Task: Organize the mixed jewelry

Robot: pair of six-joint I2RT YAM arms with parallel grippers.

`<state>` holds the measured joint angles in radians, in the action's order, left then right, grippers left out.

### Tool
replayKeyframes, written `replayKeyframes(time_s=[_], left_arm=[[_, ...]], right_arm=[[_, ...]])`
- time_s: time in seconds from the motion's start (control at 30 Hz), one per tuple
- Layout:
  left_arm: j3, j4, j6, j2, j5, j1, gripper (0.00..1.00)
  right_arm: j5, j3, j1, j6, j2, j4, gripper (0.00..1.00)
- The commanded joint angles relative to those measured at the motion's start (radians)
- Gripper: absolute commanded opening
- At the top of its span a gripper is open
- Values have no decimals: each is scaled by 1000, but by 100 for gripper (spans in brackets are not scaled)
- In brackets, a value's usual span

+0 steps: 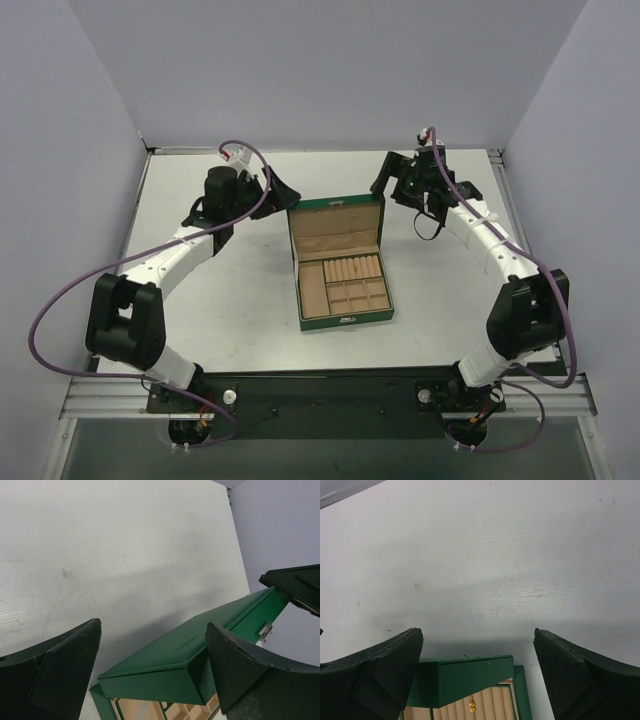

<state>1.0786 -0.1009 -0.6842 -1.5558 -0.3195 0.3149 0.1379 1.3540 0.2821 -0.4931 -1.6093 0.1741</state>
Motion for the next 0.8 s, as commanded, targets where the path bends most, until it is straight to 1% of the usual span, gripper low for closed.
replayKeyframes(time_s=[0.0, 0.17, 0.47, 0.57, 0.6, 0.77], left_arm=[[-55, 36, 18, 43, -36, 35, 94], [-83, 56, 20, 95, -41, 50, 93], [-213, 92, 31, 227, -41, 72, 93], [-255, 99, 40, 278, -65, 73, 93], [-262, 139, 47, 292, -69, 73, 93], [-351, 191, 54, 400, -89, 73, 93]], right_arm=[[-3, -78, 32, 28, 86, 76, 100], [-9, -154, 37, 16, 172, 67, 100], [-26, -305, 43, -2, 298, 62, 100], [-18, -348, 46, -13, 334, 61, 100], [-17, -358, 46, -12, 344, 61, 100], [-15, -423, 48, -16, 409, 64, 100]])
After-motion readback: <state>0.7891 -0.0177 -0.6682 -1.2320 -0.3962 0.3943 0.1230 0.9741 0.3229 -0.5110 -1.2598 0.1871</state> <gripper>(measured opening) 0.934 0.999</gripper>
